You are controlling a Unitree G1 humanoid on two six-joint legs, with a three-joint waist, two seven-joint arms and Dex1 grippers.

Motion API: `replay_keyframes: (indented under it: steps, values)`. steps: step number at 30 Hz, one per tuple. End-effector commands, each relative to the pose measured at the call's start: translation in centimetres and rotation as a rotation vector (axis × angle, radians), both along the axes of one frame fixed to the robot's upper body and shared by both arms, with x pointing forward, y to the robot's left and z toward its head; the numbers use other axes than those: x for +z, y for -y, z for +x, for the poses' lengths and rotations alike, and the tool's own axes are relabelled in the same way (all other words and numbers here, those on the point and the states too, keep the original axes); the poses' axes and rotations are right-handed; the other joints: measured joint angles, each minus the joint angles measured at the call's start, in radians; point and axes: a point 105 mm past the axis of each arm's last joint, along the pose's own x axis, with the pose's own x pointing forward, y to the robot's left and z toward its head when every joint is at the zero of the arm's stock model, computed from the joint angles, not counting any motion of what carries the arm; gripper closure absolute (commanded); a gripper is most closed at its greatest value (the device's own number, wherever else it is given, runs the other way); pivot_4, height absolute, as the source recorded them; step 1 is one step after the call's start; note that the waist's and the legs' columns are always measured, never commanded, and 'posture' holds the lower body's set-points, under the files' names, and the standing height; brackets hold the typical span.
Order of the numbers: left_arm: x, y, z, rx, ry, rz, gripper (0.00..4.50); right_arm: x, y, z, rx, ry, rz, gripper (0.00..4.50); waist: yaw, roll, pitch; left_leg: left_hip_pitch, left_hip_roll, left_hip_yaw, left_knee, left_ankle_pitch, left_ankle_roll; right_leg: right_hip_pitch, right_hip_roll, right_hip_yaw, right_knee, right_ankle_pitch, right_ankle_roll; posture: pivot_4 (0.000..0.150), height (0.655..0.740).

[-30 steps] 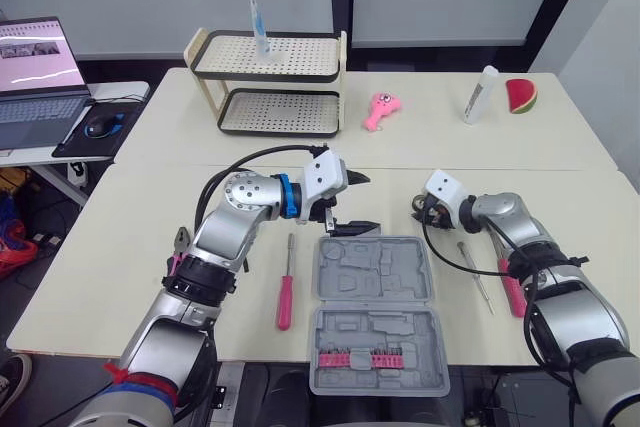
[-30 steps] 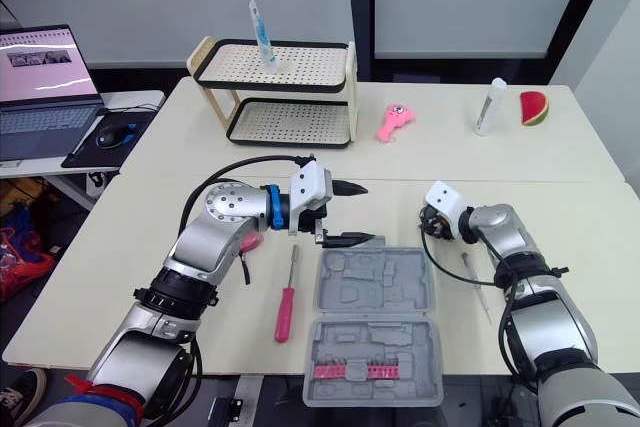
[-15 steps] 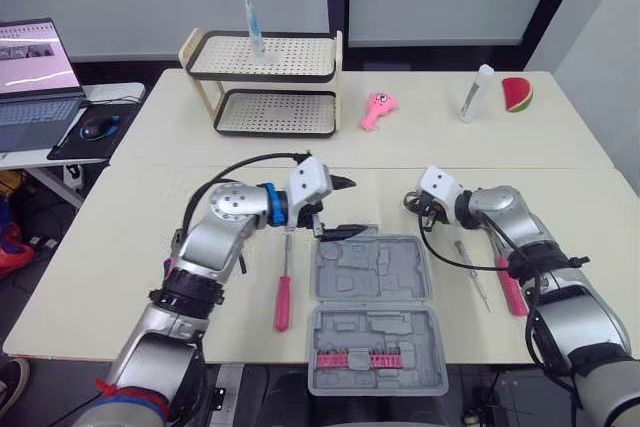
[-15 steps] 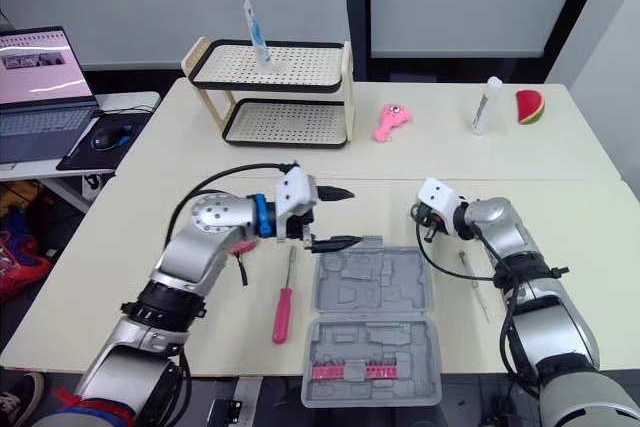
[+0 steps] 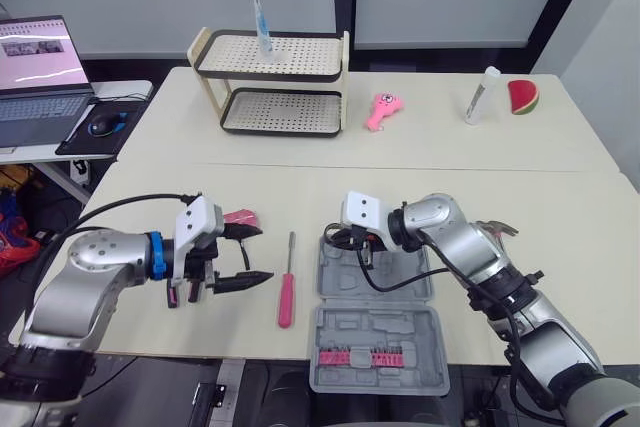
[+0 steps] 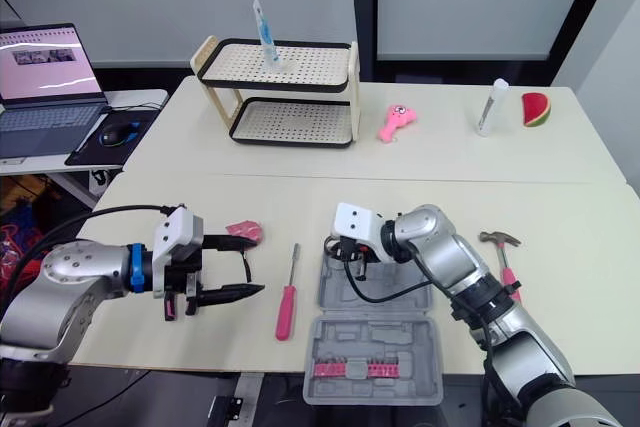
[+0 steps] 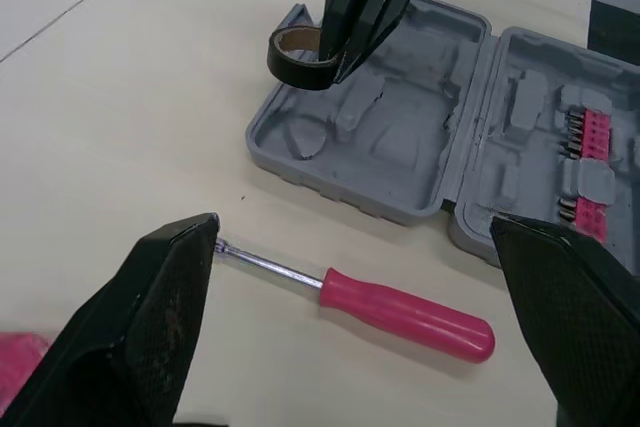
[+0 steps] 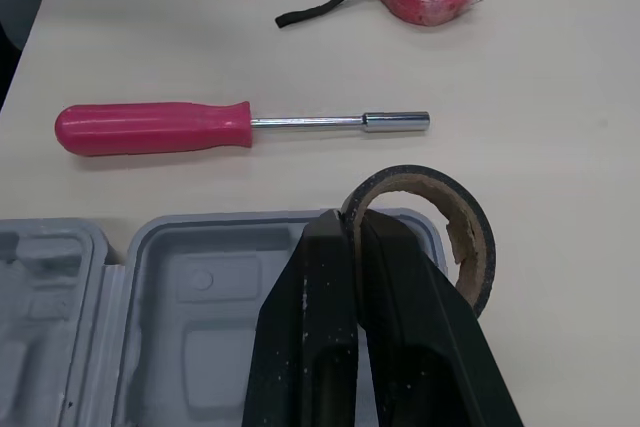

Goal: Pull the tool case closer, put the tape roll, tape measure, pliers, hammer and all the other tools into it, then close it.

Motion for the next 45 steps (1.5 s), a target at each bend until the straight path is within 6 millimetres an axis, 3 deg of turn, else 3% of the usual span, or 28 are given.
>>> replay_keyframes:
  steps: [1, 15, 23, 45]
  values:
    - [1.5, 0.6, -0.2, -0.022, 0.074, -0.006, 0.0, -0.5, -1.0, -0.4, 0.028, 0.023, -0.005, 4.49, -0.001, 0.0, 0.0, 0.0, 0.0, 0.0, 0.0, 0.0, 0.0, 0.0, 0.0, 0.0, 0.001, 0.0, 0.0, 0.15, 0.74]
    - [1.9, 0.6, 0.1, -0.017, 0.074, 0.002, 0.0, -2.3, -1.7, 0.1, -0.023, -0.001, -0.011, 4.49, -0.015, 0.0, 0.0, 0.001, 0.001, 0.0, 0.0, 0.0, 0.0, -0.002, 0.001, 0.0, 0.005, 0.0, 0.0, 0.15, 0.74]
    - [1.9, 0.6, 0.2, -0.017, 0.08, 0.009, 0.0, -3.3, -1.2, 0.7, -0.062, 0.005, -0.043, 4.49, -0.014, 0.0, 0.0, 0.001, 0.001, 0.0, 0.0, 0.0, 0.0, -0.002, 0.001, 0.0, 0.005, 0.0, 0.0, 0.15, 0.74]
    - [1.7, 0.9, 0.4, -0.02, 0.081, 0.008, 0.0, -3.5, -0.6, 0.9, -0.06, 0.015, -0.07, 4.49, -0.013, 0.0, 0.0, 0.001, 0.001, -0.001, 0.0, 0.0, 0.0, -0.002, 0.002, 0.0, 0.005, 0.0, 0.0, 0.15, 0.74]
